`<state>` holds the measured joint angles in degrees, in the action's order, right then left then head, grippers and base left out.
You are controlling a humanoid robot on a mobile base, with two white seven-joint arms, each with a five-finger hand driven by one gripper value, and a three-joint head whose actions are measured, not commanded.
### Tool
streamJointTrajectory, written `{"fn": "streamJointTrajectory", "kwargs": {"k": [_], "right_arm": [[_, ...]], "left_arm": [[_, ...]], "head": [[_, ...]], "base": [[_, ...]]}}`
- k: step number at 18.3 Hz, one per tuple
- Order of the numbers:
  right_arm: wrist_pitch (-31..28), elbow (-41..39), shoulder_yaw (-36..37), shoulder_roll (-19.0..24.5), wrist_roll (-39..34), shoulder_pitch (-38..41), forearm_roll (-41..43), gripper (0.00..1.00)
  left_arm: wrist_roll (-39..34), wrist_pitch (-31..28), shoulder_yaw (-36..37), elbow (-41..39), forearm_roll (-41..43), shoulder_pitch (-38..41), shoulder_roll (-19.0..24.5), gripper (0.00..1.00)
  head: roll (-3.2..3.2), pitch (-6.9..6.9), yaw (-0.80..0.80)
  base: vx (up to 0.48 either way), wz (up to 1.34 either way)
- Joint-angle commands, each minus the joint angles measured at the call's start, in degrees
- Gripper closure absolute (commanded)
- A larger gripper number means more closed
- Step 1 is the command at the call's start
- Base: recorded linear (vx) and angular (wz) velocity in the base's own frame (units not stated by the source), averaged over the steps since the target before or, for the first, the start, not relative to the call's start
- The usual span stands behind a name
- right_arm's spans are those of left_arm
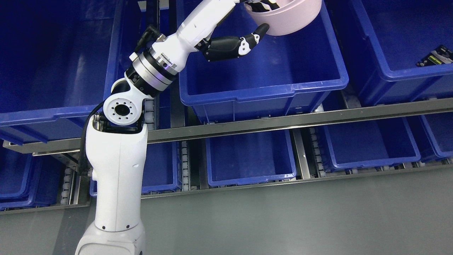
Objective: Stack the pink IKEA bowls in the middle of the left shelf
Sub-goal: 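Lift the stacked bowls and carry them toward the blue bins shelf, then lower the bowls into the blue bin and open the left hand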
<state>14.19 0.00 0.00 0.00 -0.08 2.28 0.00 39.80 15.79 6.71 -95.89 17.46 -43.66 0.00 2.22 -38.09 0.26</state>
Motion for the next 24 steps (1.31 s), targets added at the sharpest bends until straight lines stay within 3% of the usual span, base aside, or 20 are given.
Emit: {"fn": "streamJointTrajectory", "kwargs": {"k": [1, 7, 15, 19, 24], "right_arm": [[-0.04, -1.0, 0.26, -1.0, 0.08, 0.01, 0.09, 0.0], [-0.04, -1.0, 0.26, -1.0, 0.08, 0.01, 0.09, 0.0], [-0.04, -1.0, 0.26, -1.0, 0.08, 0.01, 0.09, 0.0], [-0.04, -1.0, 0.26, -1.0, 0.08, 0.01, 0.09, 0.0], [-0.04, -1.0, 0.26, -1.0, 0.08, 0.01, 0.09, 0.0]], "left_arm": [[2.22, -9.27, 4.07, 9.99, 2.85, -6.41, 1.0, 0.97], [2.3, -9.29, 11.02, 21.96, 4.25, -8.72, 1.0, 0.97], [2.3, -9.55, 12.01, 24.43, 4.08, -8.37, 1.0, 0.96], [2.04, -9.55, 11.74, 24.34, 3.73, -7.4, 1.0, 0.91], [1.34, -9.38, 11.13, 23.73, 3.46, -7.4, 1.0, 0.4]], "head": [[0.0, 0.0, 0.0], [0.0, 0.0, 0.0], [0.0, 0.0, 0.0], [0.0, 0.0, 0.0], [0.0, 0.0, 0.0]], "base": [[0.093, 0.17], [0.068, 0.1], [0.004, 0.0], [0.0, 0.0], [0.0, 0.0]]}}
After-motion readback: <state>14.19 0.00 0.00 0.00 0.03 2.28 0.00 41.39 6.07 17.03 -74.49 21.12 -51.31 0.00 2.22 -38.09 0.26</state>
